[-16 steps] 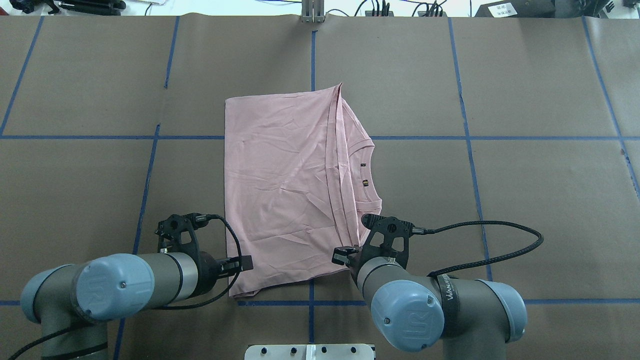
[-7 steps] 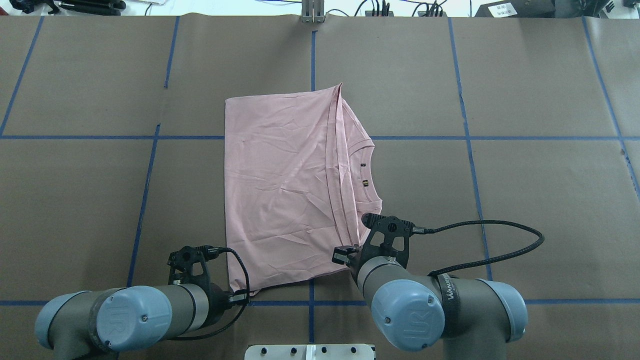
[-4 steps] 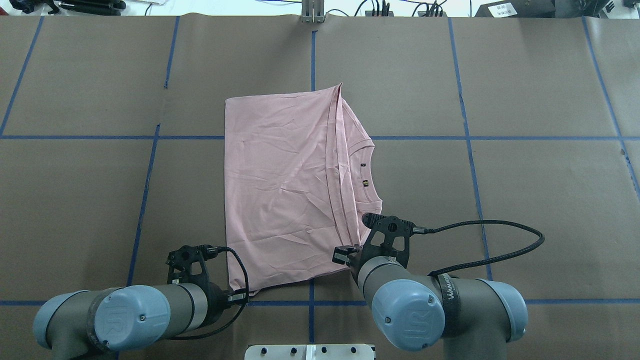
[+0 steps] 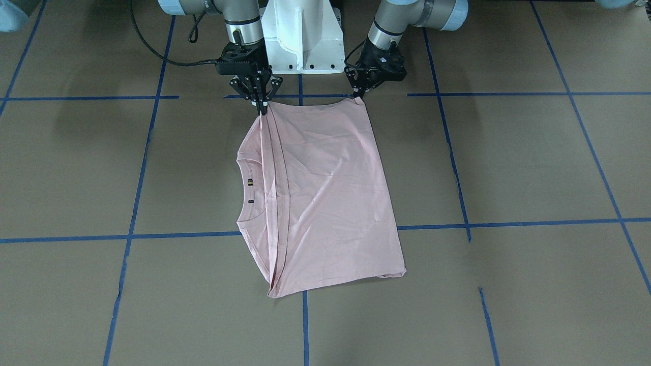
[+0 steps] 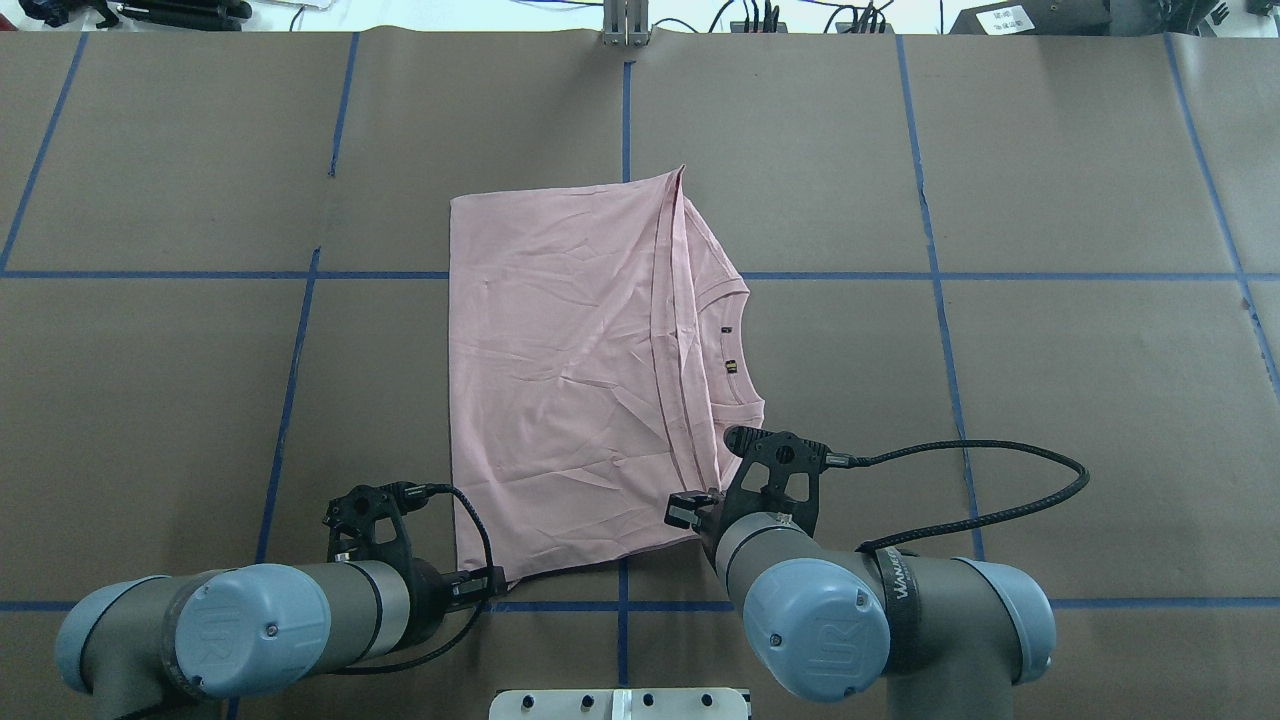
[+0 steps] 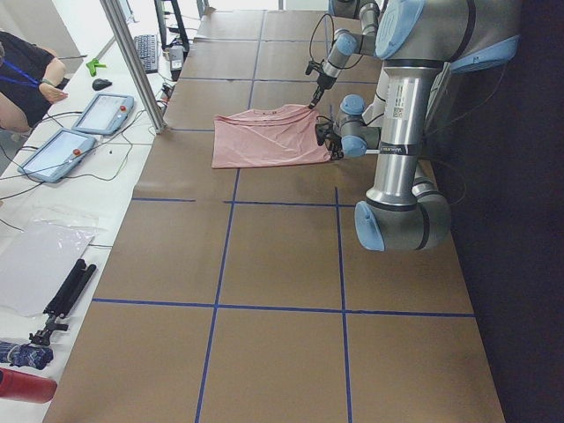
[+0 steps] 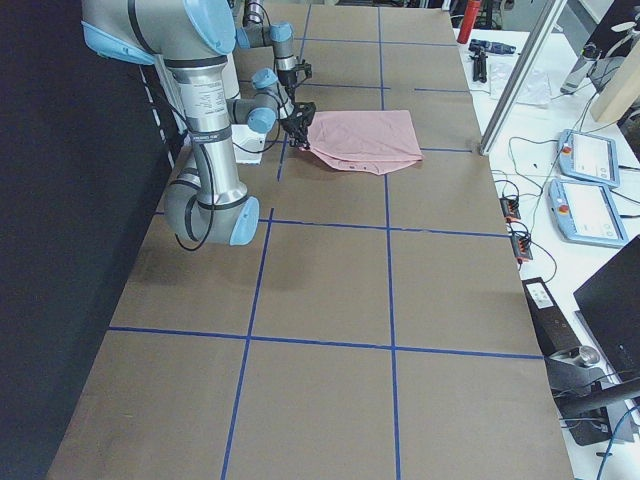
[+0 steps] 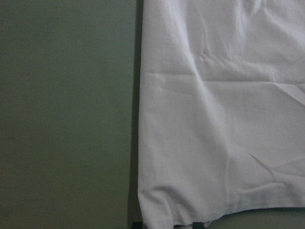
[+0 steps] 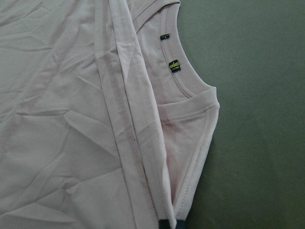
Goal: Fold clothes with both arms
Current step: 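Grasp the shirt edge nearest the robot with both grippers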
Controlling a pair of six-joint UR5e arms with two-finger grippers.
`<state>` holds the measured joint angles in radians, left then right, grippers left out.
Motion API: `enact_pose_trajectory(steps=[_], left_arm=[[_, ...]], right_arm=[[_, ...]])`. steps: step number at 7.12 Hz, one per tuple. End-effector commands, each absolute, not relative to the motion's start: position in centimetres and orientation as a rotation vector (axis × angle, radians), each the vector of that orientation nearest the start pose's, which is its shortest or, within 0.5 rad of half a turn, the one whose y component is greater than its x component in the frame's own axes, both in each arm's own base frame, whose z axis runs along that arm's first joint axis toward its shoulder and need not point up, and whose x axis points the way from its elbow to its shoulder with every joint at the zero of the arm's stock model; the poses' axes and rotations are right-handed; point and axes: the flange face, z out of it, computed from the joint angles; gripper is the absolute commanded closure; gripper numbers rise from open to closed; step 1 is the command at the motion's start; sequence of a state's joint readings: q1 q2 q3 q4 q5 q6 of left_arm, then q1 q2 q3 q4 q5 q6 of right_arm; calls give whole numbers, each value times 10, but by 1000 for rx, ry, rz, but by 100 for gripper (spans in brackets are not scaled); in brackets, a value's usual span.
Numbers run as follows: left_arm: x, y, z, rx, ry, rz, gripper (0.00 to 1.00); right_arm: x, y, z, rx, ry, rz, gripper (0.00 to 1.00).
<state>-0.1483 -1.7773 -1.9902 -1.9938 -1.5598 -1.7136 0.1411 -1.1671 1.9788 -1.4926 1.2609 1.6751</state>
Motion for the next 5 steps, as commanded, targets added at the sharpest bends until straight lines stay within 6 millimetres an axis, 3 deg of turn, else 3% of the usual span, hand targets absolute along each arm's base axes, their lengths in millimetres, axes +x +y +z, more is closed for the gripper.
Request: enact_pose_trajectory(steps=[1, 3, 5], left_arm=[[514, -214, 312, -20, 1053, -333, 44], [517, -215, 316, -38, 1046, -367, 53], [518, -216, 315, -36, 1046, -368, 53]], right_arm=[[-544, -244, 251, 309, -881, 367, 100], [-544, -243, 252, 308, -880, 366, 100], [-544, -244, 251, 308, -881, 367, 100]])
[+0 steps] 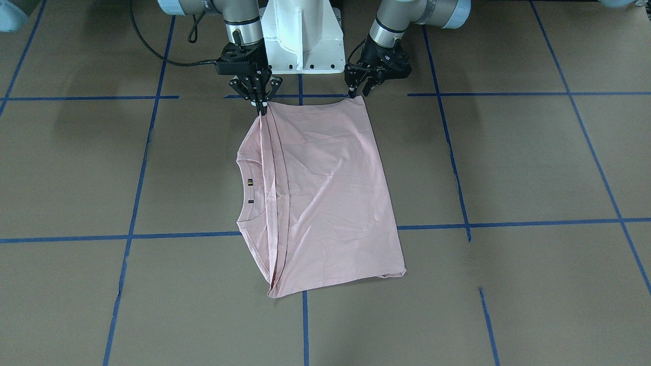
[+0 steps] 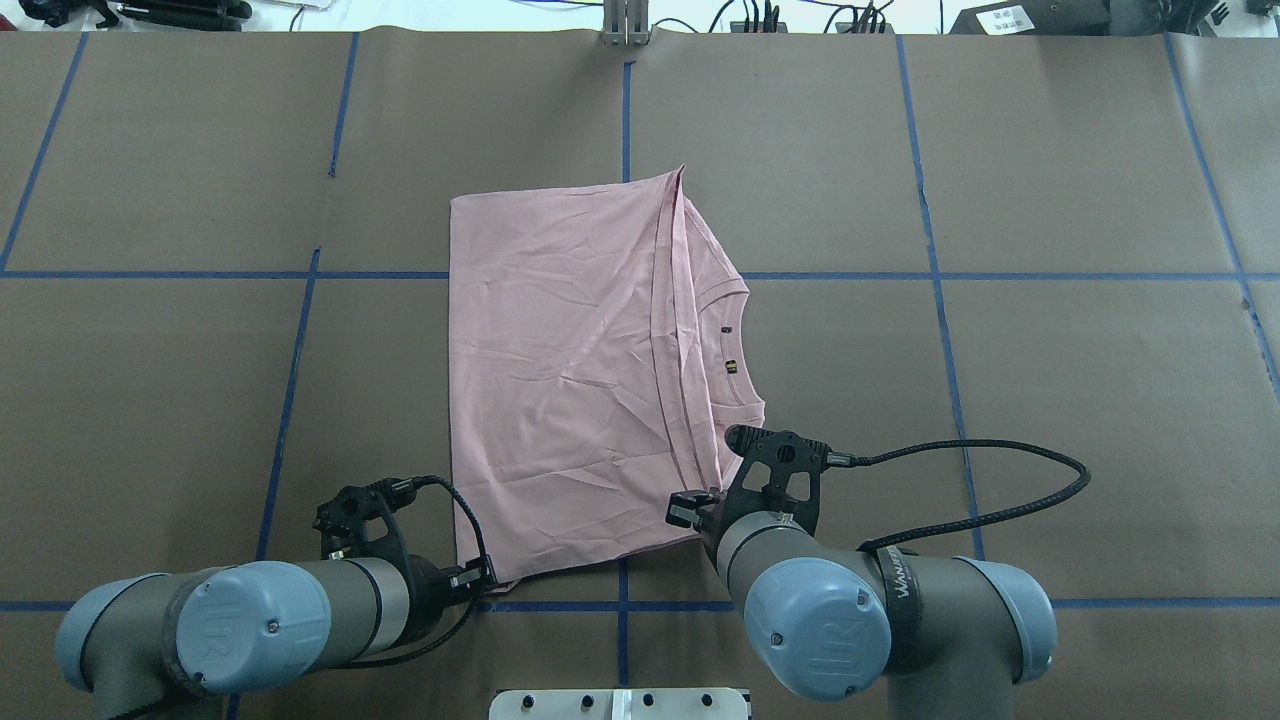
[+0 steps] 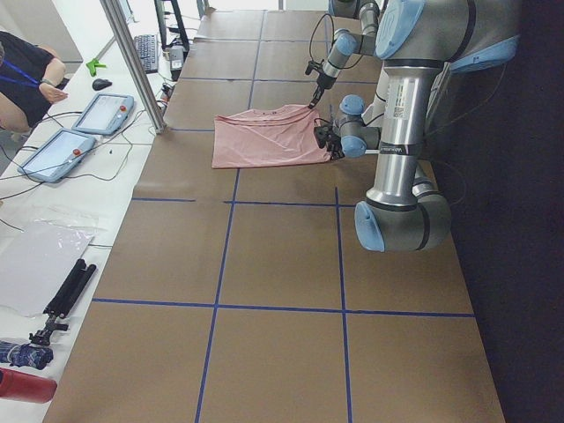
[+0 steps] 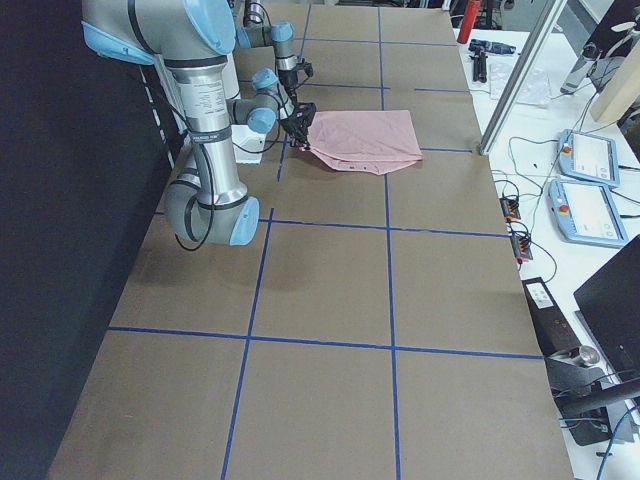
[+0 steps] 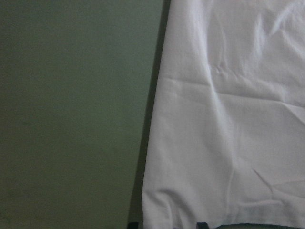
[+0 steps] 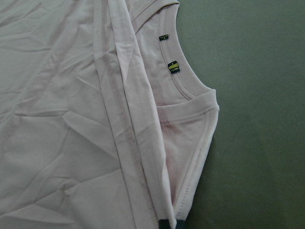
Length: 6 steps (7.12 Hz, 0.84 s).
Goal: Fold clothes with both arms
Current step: 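Grasp the shirt edge nearest the robot with both grippers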
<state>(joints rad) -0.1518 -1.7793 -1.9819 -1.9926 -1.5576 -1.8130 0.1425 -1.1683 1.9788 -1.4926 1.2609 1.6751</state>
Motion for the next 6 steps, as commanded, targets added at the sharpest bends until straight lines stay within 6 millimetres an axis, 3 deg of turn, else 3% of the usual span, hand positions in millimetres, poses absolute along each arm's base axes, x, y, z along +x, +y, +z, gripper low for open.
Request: enact_pose_trajectory(steps=[1, 4, 6], left_arm=[[520, -216, 317, -36, 1041, -368, 53], [523, -216, 319, -34, 1037, -369, 54], [524, -217, 322, -35, 1031, -371, 63]], right_arm=[[-544, -244, 251, 308, -881, 367, 100], [-544, -244, 251, 308, -881, 367, 100], [-544, -243, 250, 307, -884, 367, 100]])
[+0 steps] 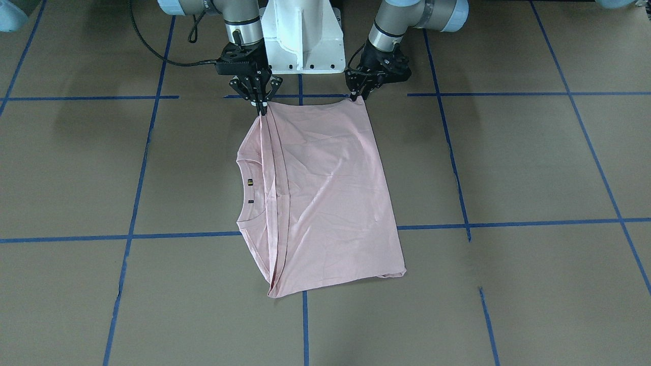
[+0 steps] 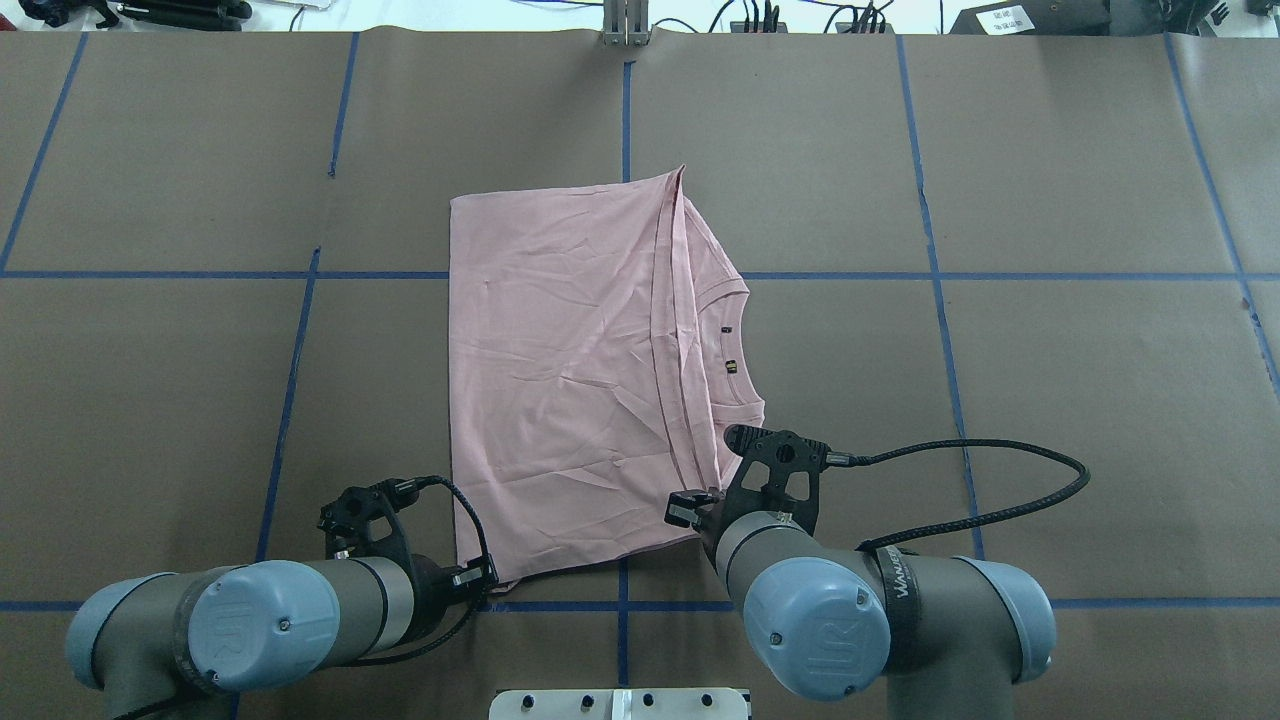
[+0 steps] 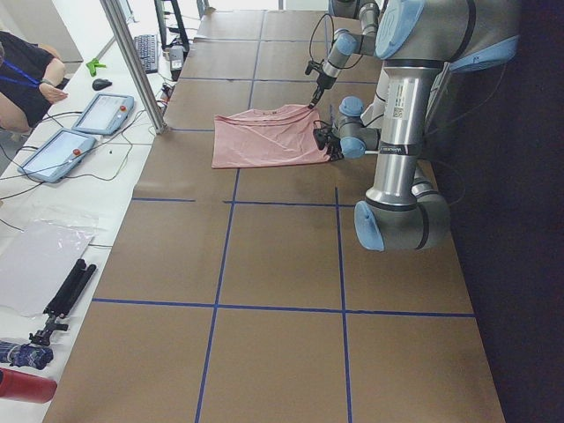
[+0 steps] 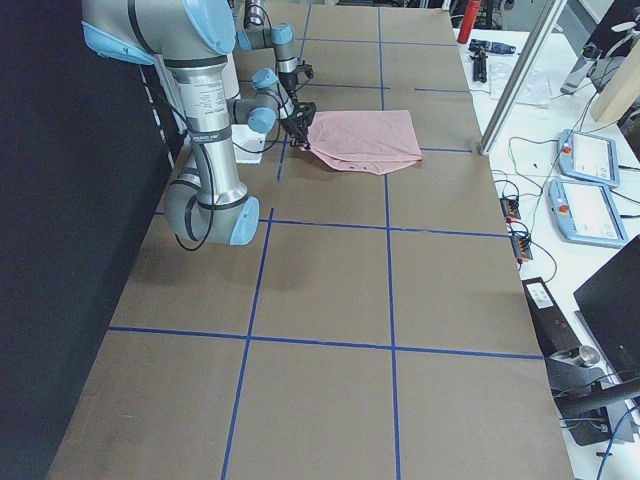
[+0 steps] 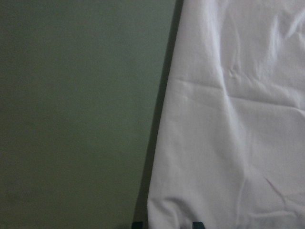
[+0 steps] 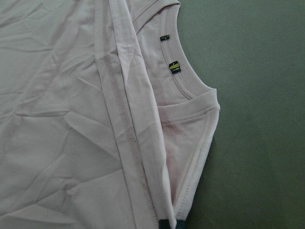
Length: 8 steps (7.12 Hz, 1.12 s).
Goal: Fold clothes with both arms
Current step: 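Grasp the shirt edge nearest the robot with both grippers, then lift the near edge with both grippers and fold it away from the robot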
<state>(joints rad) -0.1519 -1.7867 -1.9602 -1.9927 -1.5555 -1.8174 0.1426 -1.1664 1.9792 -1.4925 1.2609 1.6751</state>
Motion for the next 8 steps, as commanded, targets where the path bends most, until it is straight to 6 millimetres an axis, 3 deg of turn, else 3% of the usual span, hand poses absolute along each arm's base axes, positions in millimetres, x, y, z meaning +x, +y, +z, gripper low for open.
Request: enact_pose_trajectory(steps=[1, 4, 6, 7, 8], left_arm=[[525, -217, 322, -35, 1029, -371, 69], [524, -217, 321, -33, 1032, -371, 100], [511, -226, 306, -21, 1060, -372, 100], [489, -223, 278, -17, 1075, -359, 100], [456, -214, 241, -49, 1092, -337, 100]], right_arm=[[-542, -243, 249, 307, -887, 367, 100], [-541, -244, 251, 308, -884, 368, 100], [-542, -243, 261, 309, -865, 367, 100], [-534, -244, 272, 320, -847, 371, 100], [-512, -233, 261, 317, -864, 360, 100]])
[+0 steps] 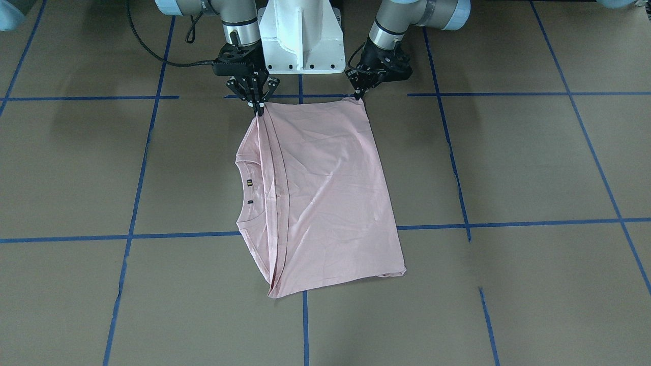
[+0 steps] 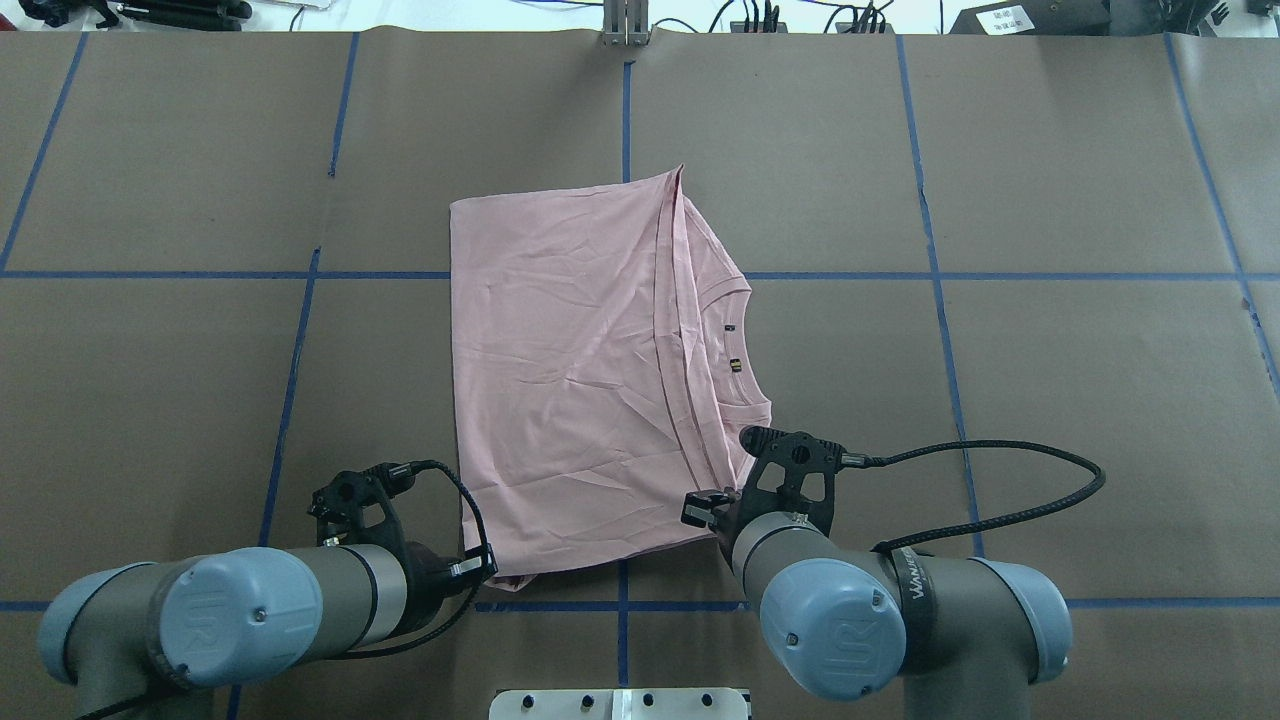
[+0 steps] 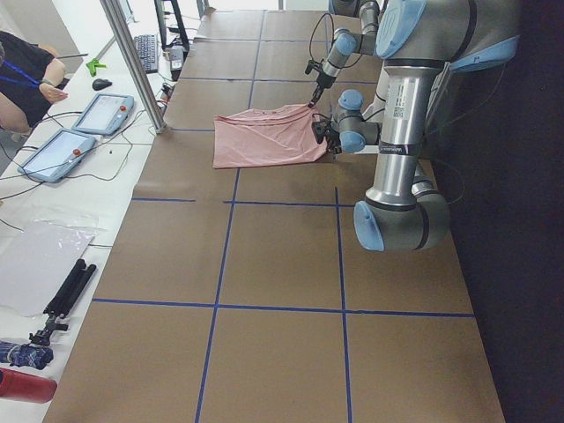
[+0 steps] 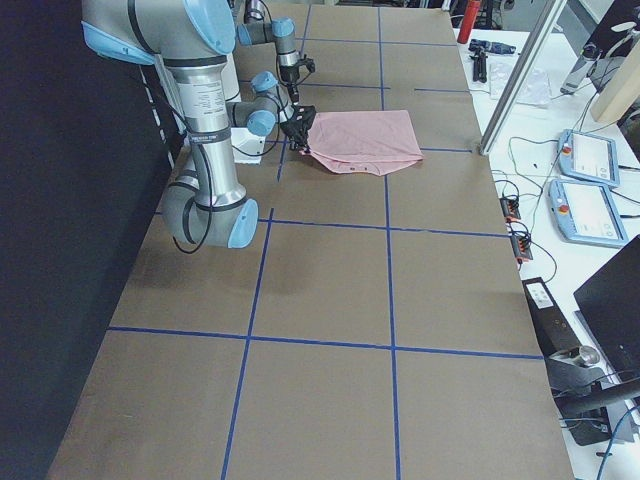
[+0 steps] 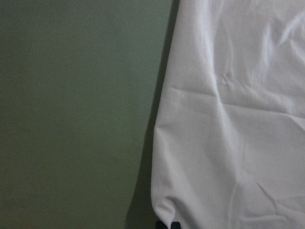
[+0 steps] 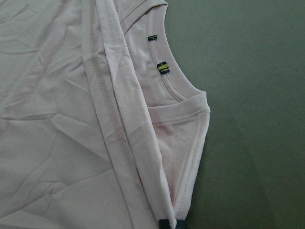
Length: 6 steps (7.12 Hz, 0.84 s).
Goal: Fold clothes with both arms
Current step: 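Lift the near edge with both grippers and fold it away from the robot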
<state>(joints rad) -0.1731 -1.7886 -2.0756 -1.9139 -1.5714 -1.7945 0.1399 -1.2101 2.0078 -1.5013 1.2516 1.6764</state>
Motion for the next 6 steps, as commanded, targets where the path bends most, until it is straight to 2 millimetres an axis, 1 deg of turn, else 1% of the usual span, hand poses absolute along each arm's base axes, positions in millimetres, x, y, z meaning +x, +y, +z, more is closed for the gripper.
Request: enact_pose_trajectory(steps=[1, 2, 3, 4, 5, 6], left_arm=[[413, -200, 202, -98, 1097, -305, 100], [370, -190, 161, -121, 1114, -290, 100], [354, -187, 136, -125, 1134, -286, 100], [362, -191, 136, -122, 1124, -291, 100], [371, -195, 141, -110, 1102, -292, 100], [381, -214, 148, -67, 1072, -293, 100]], right_arm=[[-480, -213, 231, 301, -864, 330, 100], [-433, -189, 194, 277, -876, 289, 100], [-408, -181, 171, 261, -881, 272, 100], [-413, -179, 166, 257, -873, 267, 100], [-437, -176, 174, 258, -837, 254, 100], [-461, -200, 163, 280, -820, 290, 100]])
